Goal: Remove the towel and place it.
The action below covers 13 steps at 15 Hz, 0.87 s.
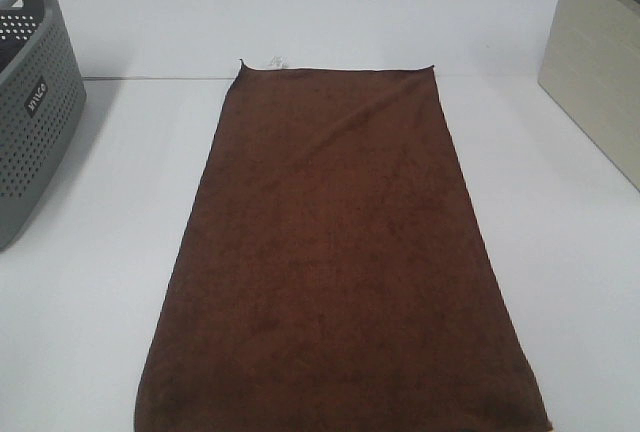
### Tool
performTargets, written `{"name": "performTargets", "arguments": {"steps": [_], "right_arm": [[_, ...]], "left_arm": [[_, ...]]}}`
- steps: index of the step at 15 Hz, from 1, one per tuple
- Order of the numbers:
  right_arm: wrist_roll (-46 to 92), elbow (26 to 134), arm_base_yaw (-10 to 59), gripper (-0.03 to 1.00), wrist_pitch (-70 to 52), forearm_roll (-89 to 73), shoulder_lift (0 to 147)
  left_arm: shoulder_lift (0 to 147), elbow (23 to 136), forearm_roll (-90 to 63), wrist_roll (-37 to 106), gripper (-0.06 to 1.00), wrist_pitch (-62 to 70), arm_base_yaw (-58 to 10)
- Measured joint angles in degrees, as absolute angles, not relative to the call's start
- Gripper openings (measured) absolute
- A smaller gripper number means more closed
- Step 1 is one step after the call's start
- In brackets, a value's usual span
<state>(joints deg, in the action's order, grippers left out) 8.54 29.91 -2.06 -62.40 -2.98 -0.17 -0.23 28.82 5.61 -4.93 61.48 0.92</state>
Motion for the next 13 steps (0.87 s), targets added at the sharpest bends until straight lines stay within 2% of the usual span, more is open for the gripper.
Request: {"name": "performTargets", "arguments": {"steps": [13], "right_arm": [[7.28, 28.93, -2.06, 0.77, -61.19, -3.78, -0.17]], "left_arm": [[-0.23, 28.36, 1.55, -1.49, 0.85, 60.33, 0.92]]}}
